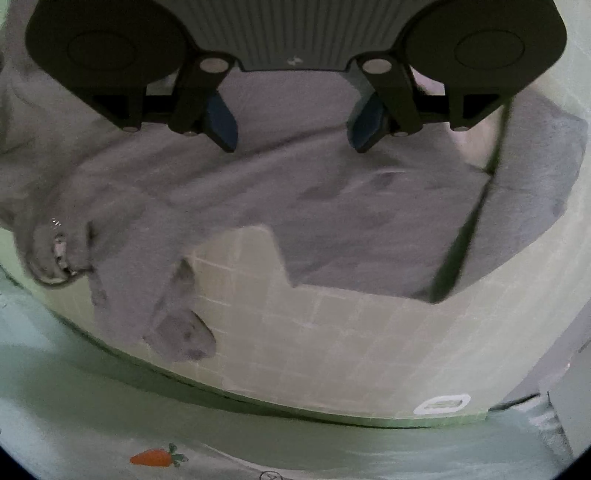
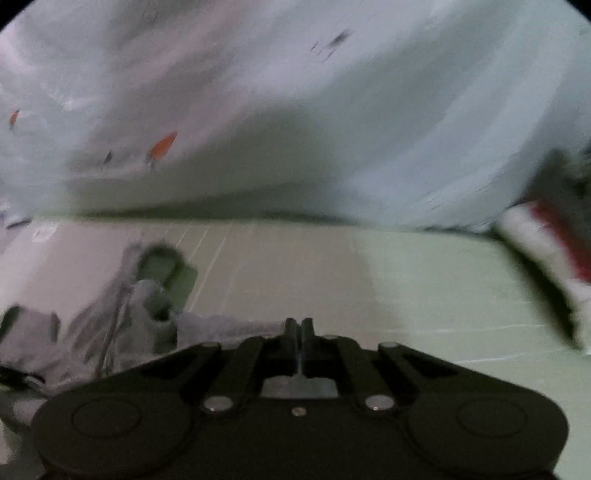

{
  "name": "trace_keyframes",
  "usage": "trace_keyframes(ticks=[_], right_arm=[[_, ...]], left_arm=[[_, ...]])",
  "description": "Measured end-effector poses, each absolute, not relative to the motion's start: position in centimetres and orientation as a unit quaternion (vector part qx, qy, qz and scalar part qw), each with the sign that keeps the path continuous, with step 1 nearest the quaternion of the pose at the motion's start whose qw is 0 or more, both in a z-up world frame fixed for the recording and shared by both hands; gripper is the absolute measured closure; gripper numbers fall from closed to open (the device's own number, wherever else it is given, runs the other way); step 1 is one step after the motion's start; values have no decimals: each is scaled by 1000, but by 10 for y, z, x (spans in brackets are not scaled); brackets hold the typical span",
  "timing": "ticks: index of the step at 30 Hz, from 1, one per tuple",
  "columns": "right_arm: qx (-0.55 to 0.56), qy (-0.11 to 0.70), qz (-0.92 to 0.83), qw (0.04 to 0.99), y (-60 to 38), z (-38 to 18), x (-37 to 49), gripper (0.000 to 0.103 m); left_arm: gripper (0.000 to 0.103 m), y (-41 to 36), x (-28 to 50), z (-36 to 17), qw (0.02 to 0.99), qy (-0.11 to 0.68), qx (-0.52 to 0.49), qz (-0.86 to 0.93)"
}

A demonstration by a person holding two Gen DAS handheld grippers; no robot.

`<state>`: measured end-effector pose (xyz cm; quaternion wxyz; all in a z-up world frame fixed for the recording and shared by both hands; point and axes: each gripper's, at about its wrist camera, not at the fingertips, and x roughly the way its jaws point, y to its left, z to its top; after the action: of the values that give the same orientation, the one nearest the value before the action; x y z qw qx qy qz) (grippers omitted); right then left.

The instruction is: Fold clothes

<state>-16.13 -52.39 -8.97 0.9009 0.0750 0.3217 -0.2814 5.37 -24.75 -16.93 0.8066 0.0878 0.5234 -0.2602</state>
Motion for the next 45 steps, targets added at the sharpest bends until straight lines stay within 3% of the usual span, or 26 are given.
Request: trace_keyframes(ticks=[3,6,8,10,11,15,23,24,26,36,41,45], right_arm=[[74,397,-287,869,-526,-117,-168,101],[163,437,-294,835,-535,-145,-177,95],[177,435,-310,827,-539,-149,-179,74],[174,427,-328,824,-543,-148,-180,30],[173,423,-338,823,-545,-147,-180,26],[192,409,-366,814,-559,-150,-183,19],[238,402,-420,778,-582,-162,-207,17],[241,402,-426,774,-582,-164,-209,17],[244,403,-433,768,-584,-165,-212,17],[233,393,-429,779,-578,-157,-211,17],[200,399,-381,810,-565,-153,-179,17],[185,398,-312,843,-554,-148,-135,17]], left_arm=[[33,-251,50,-168,802,529,81,-267],[33,-258,49,-160,801,526,90,-272],[33,-263,51,-152,802,518,95,-281],[33,-270,55,-142,804,508,93,-296],[33,-281,55,-140,804,502,97,-305],[33,-323,56,-131,801,477,116,-341],[35,-399,54,-144,777,475,150,-385],[40,-405,53,-148,772,480,151,-388],[88,-409,51,-154,774,485,151,-379],[93,-290,52,-114,815,497,3,-297],[92,-214,56,-151,786,578,-106,-193],[90,-208,54,-149,784,574,-125,-201]])
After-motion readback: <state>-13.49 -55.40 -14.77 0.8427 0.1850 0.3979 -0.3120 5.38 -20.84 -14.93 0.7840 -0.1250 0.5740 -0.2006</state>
